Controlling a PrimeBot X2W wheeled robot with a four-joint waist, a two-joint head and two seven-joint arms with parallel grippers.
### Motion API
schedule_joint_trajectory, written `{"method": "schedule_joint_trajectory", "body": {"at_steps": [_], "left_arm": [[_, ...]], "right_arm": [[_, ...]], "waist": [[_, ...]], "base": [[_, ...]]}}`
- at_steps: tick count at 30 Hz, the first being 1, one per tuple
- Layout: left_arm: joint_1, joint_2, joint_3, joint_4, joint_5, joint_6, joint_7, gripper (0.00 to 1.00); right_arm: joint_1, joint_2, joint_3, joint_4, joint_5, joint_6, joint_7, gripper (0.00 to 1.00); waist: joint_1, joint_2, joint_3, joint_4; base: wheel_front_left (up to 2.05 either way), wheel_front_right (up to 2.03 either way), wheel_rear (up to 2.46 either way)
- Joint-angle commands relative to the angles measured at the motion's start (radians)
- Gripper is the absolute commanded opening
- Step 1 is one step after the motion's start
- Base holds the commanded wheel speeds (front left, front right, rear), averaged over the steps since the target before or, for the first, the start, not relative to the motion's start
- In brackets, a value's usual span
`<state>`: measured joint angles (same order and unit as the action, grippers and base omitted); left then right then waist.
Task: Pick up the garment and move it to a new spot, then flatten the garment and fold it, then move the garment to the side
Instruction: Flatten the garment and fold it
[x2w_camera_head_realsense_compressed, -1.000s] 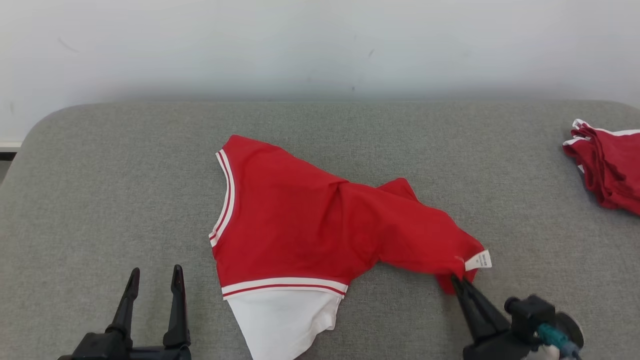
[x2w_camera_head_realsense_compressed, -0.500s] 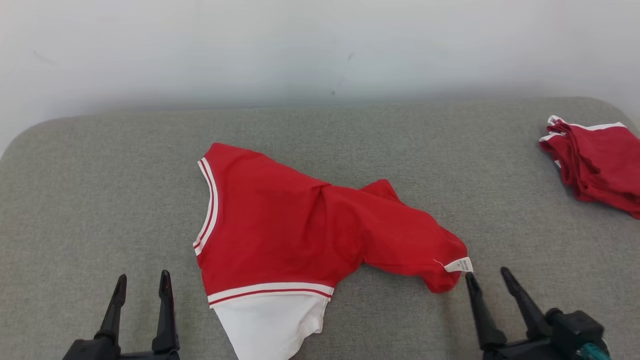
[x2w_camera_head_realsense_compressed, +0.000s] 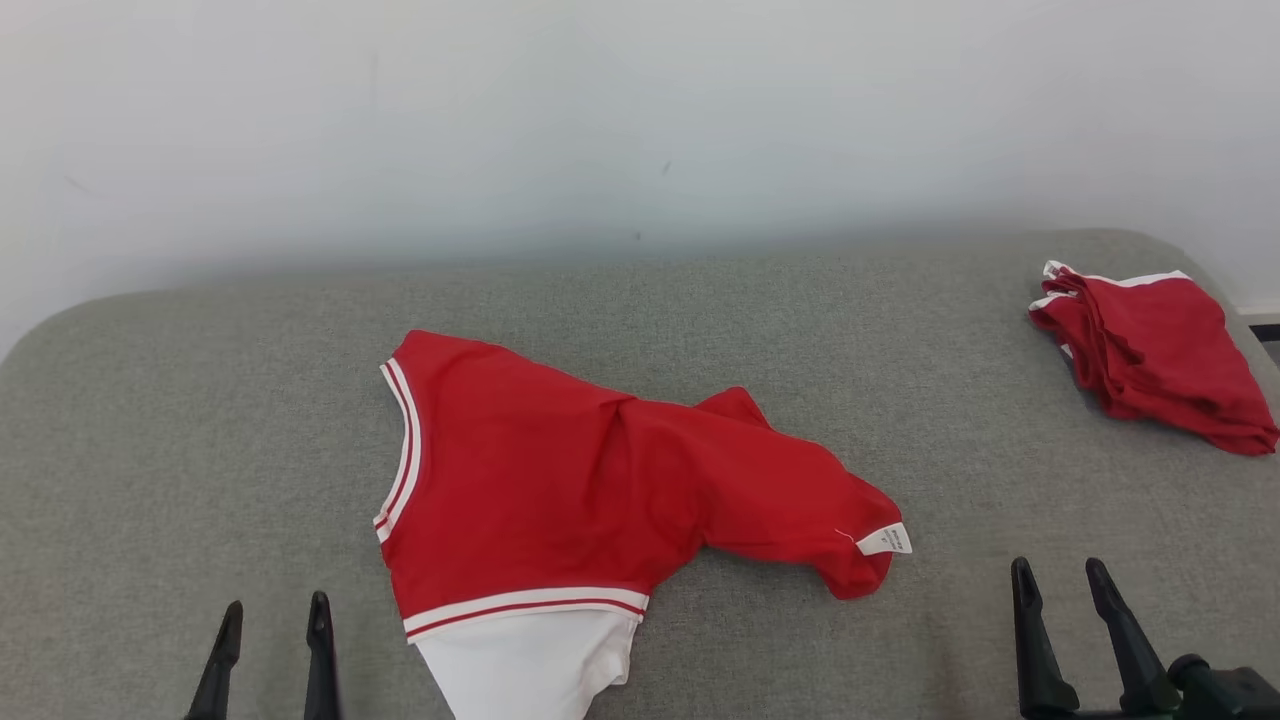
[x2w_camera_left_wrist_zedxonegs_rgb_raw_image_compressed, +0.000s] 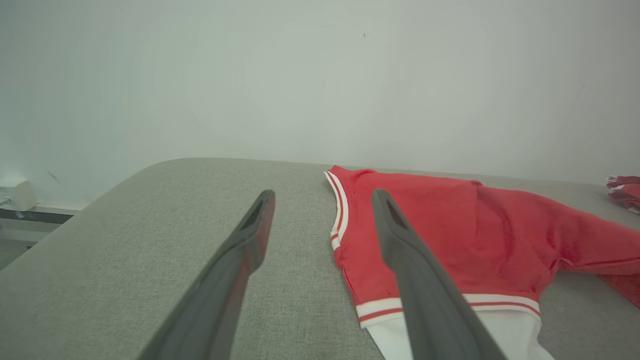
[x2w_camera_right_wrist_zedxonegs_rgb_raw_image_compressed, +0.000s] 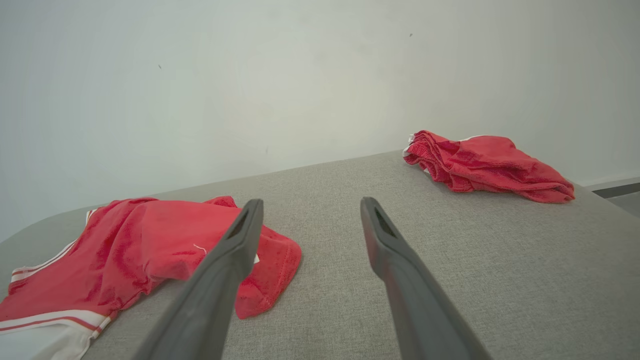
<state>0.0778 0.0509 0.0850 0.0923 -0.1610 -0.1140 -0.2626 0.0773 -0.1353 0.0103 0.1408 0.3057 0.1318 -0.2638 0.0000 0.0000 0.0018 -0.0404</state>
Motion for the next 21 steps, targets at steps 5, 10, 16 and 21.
{"method": "schedule_joint_trajectory", "body": {"at_steps": [5, 10, 16, 21], "left_arm": [[0.048, 0.000, -0.009, -0.026, 0.007, 0.002, -0.003, 1.00], [0.040, -0.001, -0.018, -0.020, 0.015, -0.006, -0.003, 1.00], [0.041, -0.001, -0.061, 0.019, 0.009, -0.009, -0.003, 1.00], [0.032, -0.001, -0.137, 0.105, -0.005, -0.016, -0.003, 1.00]], "right_arm": [[0.020, 0.012, 0.007, -0.002, -0.006, -0.003, 0.000, 1.00], [0.018, 0.005, 0.016, 0.004, -0.008, -0.003, 0.000, 1.00], [0.011, -0.004, 0.029, 0.030, 0.001, -0.003, 0.000, 1.00], [-0.031, -0.033, 0.049, 0.120, 0.011, -0.003, 0.000, 1.00]], "waist": [[0.0000, 0.0000, -0.011, 0.022], [0.0000, 0.0000, -0.012, 0.036], [0.0000, 0.0000, -0.008, 0.046], [0.0000, 0.0000, 0.008, 0.047]], "base": [[0.00, 0.00, 0.00], [0.00, 0.00, 0.00], [0.00, 0.00, 0.00], [0.00, 0.00, 0.00]]}}
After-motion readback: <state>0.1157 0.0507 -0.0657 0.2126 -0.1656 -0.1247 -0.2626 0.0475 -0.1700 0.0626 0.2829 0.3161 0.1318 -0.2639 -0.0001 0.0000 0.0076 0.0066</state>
